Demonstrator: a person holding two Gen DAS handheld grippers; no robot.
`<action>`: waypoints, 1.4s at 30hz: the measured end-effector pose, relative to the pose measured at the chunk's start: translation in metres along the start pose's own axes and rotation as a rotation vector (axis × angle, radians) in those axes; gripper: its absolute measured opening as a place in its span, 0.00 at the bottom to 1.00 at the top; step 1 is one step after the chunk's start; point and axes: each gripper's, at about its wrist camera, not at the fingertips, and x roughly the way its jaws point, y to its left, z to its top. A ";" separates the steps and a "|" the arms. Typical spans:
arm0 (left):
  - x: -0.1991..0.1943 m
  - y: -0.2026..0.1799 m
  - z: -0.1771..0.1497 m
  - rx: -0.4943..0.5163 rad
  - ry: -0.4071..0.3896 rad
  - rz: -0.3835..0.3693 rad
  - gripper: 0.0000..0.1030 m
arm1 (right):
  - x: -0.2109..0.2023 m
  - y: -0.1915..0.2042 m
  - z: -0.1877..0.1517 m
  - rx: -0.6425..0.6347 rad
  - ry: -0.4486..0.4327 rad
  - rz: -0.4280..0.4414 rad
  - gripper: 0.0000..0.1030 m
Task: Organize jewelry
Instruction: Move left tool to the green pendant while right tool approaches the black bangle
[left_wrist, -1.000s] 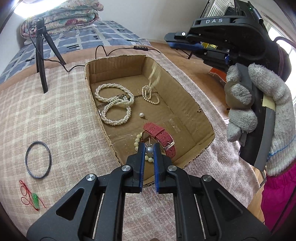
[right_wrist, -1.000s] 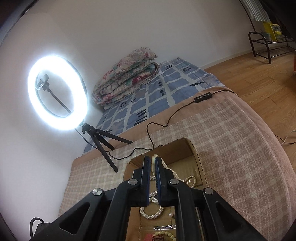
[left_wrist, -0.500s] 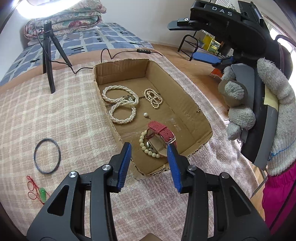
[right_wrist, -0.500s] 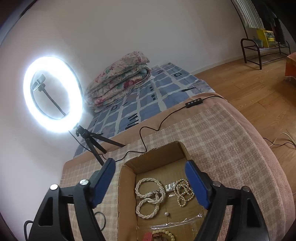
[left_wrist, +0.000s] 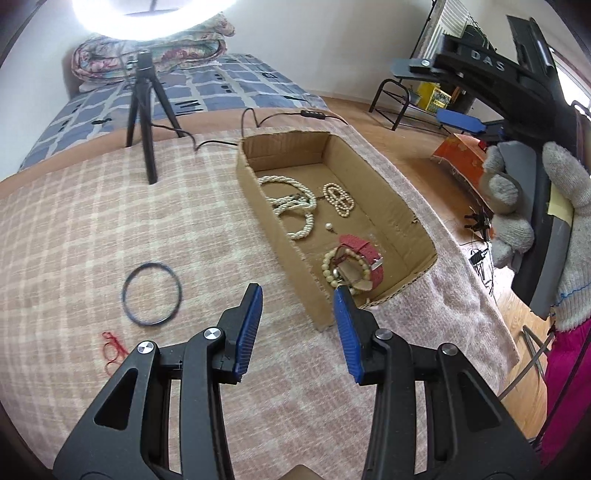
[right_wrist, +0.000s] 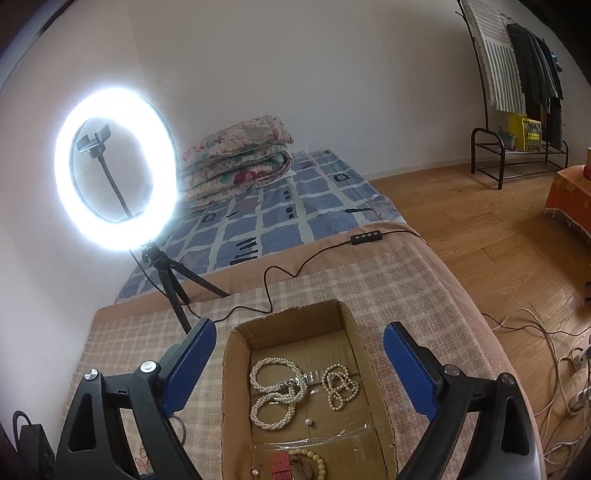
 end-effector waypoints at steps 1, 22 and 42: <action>-0.004 0.004 -0.001 0.000 -0.004 0.007 0.39 | -0.003 0.002 -0.001 -0.003 -0.001 -0.002 0.91; -0.046 0.107 -0.053 -0.105 0.037 0.108 0.39 | -0.021 0.111 -0.037 -0.235 0.007 0.106 0.89; -0.001 0.128 -0.080 -0.150 0.159 0.107 0.39 | 0.078 0.164 -0.095 -0.214 0.334 0.212 0.48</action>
